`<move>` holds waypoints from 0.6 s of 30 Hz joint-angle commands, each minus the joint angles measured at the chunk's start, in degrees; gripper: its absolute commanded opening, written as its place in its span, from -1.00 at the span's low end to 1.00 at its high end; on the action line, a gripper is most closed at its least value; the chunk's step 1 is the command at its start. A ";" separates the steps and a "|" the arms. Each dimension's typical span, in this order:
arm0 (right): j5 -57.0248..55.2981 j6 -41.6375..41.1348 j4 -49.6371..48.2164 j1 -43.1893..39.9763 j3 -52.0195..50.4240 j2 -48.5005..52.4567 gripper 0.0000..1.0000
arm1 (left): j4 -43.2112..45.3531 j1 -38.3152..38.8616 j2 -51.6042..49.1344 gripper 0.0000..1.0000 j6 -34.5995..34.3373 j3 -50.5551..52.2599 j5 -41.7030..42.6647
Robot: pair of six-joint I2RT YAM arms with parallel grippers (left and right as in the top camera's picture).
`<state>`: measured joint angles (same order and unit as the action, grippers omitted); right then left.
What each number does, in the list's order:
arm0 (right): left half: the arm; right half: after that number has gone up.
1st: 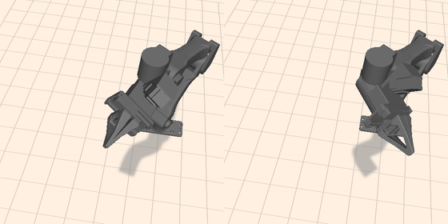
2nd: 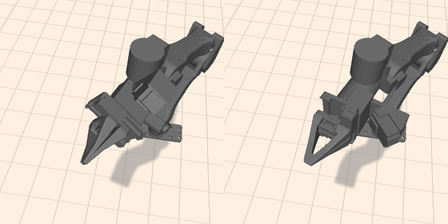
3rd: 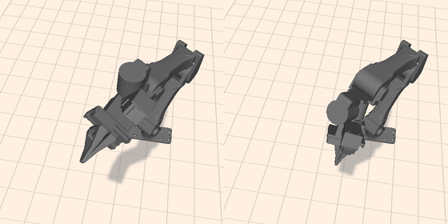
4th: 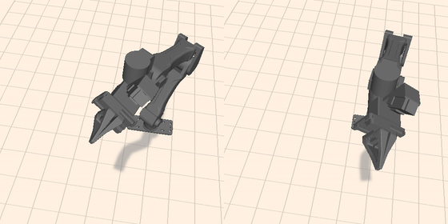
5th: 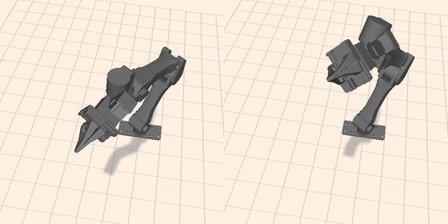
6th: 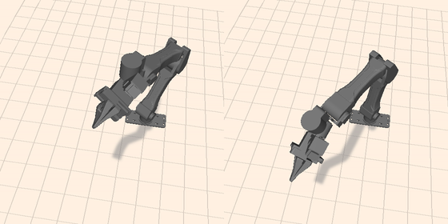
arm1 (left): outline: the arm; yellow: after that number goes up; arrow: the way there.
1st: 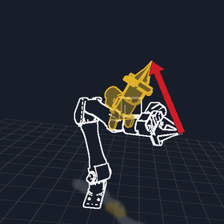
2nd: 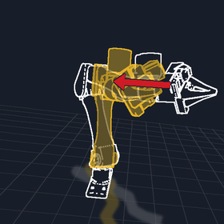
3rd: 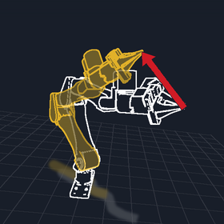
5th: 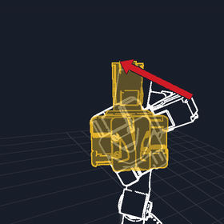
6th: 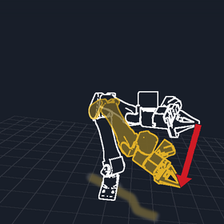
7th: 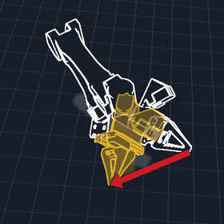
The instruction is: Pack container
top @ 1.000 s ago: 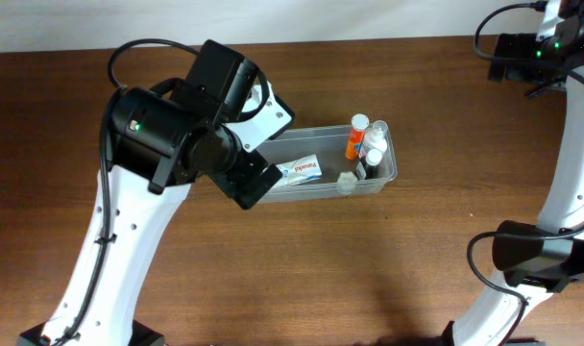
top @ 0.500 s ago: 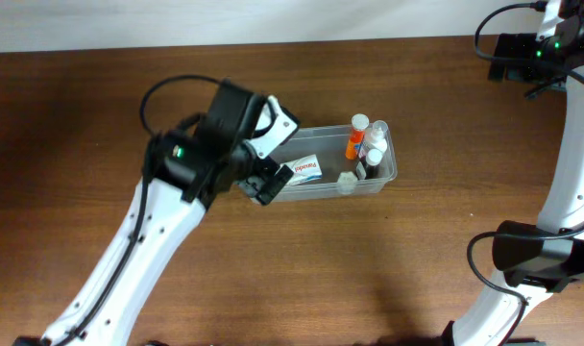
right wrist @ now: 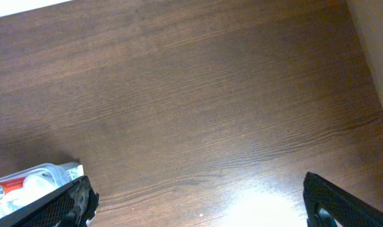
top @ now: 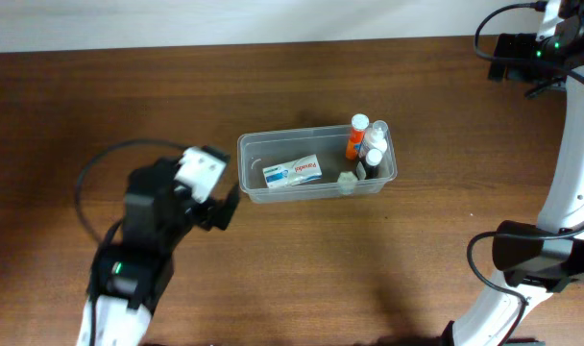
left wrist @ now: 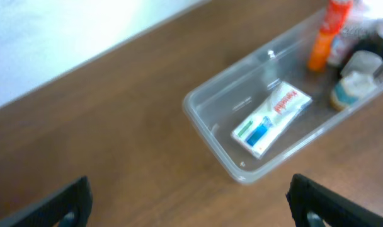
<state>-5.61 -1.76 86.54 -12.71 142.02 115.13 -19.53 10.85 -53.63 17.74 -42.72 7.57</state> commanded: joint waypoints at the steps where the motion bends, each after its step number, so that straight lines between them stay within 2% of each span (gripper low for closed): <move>1: -0.46 -0.61 -0.17 -0.13 0.68 -0.39 0.97 | 4.87 -4.57 8.96 0.99 -0.55 8.48 6.95; 9: -0.46 -0.61 -0.17 -0.13 0.68 -0.39 0.97 | 13.60 -8.02 29.20 0.99 -0.52 24.06 7.69; 18: -0.46 -0.61 -0.17 -0.13 0.68 -0.39 0.97 | 24.83 -9.53 39.63 0.99 -0.31 35.47 7.67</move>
<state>-5.58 -1.74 86.54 -12.71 142.02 115.13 3.95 1.72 -16.23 17.74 -10.17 14.41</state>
